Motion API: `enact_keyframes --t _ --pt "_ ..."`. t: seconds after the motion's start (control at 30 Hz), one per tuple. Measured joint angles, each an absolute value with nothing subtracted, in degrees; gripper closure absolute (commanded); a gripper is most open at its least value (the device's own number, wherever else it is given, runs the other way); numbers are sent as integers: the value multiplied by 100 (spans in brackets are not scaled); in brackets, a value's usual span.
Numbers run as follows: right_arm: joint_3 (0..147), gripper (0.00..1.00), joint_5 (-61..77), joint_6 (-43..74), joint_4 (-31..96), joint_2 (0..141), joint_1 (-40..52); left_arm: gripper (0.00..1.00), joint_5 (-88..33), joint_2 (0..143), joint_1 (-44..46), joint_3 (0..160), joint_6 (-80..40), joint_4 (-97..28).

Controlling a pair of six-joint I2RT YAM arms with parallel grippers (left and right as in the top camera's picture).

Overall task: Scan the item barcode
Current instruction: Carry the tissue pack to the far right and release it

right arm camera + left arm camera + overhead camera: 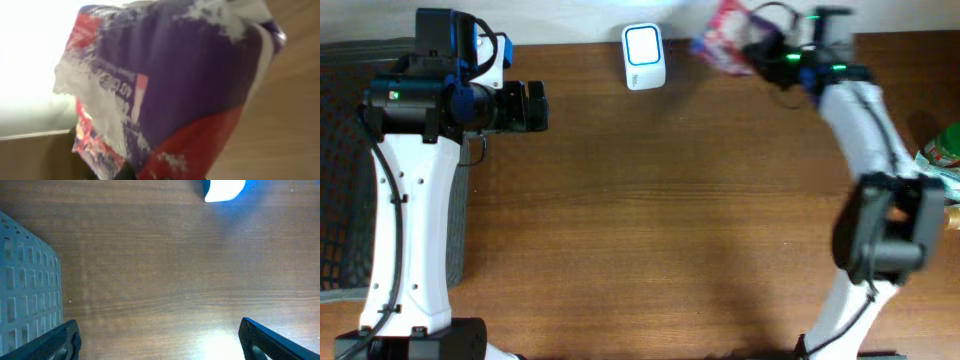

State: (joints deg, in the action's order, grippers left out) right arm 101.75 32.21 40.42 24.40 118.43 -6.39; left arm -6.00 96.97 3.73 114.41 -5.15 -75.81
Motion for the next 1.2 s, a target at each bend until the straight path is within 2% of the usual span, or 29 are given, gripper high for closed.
enact_keyframes --t 0.1,0.13,0.23,0.37,0.53,0.87,0.9,0.93,0.97,1.0,1.1,1.2 --pt "10206 96 3046 3732 3723 11253 -1680 1 -600 9697 373 11441 -515 -7581" --pt "10226 96 3009 3673 4456 11161 -2213 1 -602 9697 373 11441 -513 -7583" --pt "10193 96 2766 3592 5570 11150 -3170 1 -602 9697 373 11441 -515 -7566" --pt "10189 96 2001 3100 6241 11148 -3964 1 -600 9697 373 11441 -515 -7579" --pt "10189 96 1535 2663 6431 11148 -4469 1 -600 9697 373 11441 -515 -7581" --pt "10189 96 1457 2484 6357 11207 -4340 1 -600 9697 373 11441 -515 -7581" --pt "10189 90 1452 2482 6329 11277 -4209 1 -600 9697 373 11441 -513 -7581" --pt "10189 80 1444 2491 6261 11354 -4080 1 -600 9697 373 11441 -515 -7581" --pt "10189 62 1441 2497 6160 11441 -3938 1 -600 9697 373 11441 -513 -7581" --pt "10182 54 1441 2556 5907 11638 -3618 1 -600 9697 373 11441 -513 -7581" --pt "10180 49 1415 2556 5708 11675 -3422 1 -600 9697 373 11441 -513 -7581" --pt "10261 49 1155 2550 6034 11673 -3516 1 -600 9697 373 11441 -515 -7581"
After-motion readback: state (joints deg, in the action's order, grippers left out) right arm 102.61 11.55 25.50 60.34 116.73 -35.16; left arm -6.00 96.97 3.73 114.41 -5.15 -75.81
